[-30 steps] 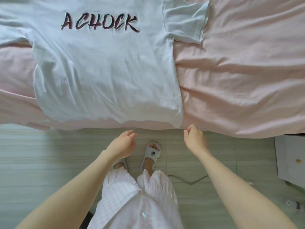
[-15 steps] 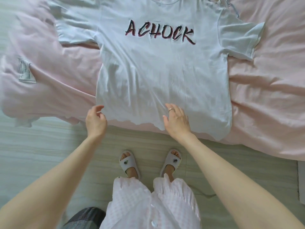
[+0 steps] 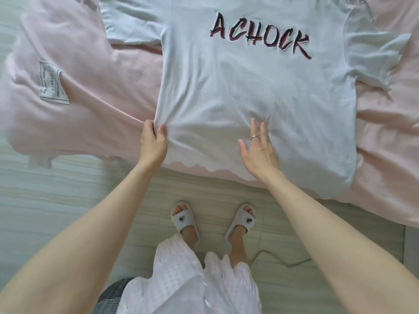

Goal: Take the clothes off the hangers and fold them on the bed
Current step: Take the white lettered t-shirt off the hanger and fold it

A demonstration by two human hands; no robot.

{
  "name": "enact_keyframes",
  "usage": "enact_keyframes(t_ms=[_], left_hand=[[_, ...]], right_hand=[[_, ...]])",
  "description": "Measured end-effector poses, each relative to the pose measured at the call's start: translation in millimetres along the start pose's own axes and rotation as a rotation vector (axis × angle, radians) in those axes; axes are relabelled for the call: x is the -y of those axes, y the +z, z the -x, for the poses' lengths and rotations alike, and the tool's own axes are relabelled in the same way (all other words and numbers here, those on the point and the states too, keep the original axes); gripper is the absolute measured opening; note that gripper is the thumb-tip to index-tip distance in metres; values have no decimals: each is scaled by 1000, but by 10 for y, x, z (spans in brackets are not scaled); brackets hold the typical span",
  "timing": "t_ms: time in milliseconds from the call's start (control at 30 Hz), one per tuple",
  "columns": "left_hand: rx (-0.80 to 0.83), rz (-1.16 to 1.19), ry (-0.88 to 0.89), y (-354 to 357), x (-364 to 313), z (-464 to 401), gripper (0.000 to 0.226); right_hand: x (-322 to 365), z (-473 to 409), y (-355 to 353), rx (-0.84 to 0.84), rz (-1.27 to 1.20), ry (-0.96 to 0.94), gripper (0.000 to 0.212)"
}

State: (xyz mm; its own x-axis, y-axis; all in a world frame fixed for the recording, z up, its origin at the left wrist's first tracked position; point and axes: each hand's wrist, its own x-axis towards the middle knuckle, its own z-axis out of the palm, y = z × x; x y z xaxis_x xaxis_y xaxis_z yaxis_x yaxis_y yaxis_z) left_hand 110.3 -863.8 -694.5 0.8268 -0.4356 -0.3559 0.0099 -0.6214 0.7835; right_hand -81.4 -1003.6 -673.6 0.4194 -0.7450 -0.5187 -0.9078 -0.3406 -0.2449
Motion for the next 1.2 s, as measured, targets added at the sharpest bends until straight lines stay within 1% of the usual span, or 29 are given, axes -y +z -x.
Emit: enact_keyframes(t_ms=[133, 200, 267, 333, 400, 433, 500, 633, 733, 800, 867, 900, 967, 1033, 1200], left_hand=[[44, -28, 75, -236, 133, 142, 14], [107, -7, 54, -255, 144, 110, 14], [248, 81, -31, -259, 180, 106, 21], [448, 126, -149, -258, 257, 171, 28], [620, 45, -257, -275, 376, 273, 24], [670, -18, -296, -284, 459, 310, 23], [700, -103, -358, -324, 628, 385, 24], [698, -130, -446, -418, 889, 532, 34], [604, -152, -467, -433, 1007, 588, 34], [539, -167, -519, -400, 1081, 591, 30], [483, -268, -561, -367, 1138, 598, 25], [454, -350, -559, -365, 1164, 601, 25], [375, -470, -532, -397, 1191, 593, 30], [336, -518, -465, -464, 1117, 555, 30], [218, -498, -251, -587, 631, 253, 29]], right_hand=[[80, 10, 37, 50, 60, 37, 62], [94, 23, 66, 74, 62, 38, 63], [74, 55, 128, 91, 80, 15, 64], [17, 105, 197, 112, 90, -15, 64], [-41, 173, 263, 146, 78, -36, 64], [-63, 208, 294, 162, 70, -46, 64], [-99, 282, 357, 191, 70, -63, 65], [-124, 416, 447, 238, 67, -76, 65], [-114, 540, 508, 272, -2, -64, 65], [-111, 625, 553, 332, -49, -59, 64], [-105, 690, 583, 396, -98, -52, 62], [-102, 720, 577, 395, -135, -46, 59], [-86, 745, 517, 334, -188, -41, 53], [-47, 728, 394, 260, -200, -48, 50], [112, 548, 28, 139, -231, -82, 46]])
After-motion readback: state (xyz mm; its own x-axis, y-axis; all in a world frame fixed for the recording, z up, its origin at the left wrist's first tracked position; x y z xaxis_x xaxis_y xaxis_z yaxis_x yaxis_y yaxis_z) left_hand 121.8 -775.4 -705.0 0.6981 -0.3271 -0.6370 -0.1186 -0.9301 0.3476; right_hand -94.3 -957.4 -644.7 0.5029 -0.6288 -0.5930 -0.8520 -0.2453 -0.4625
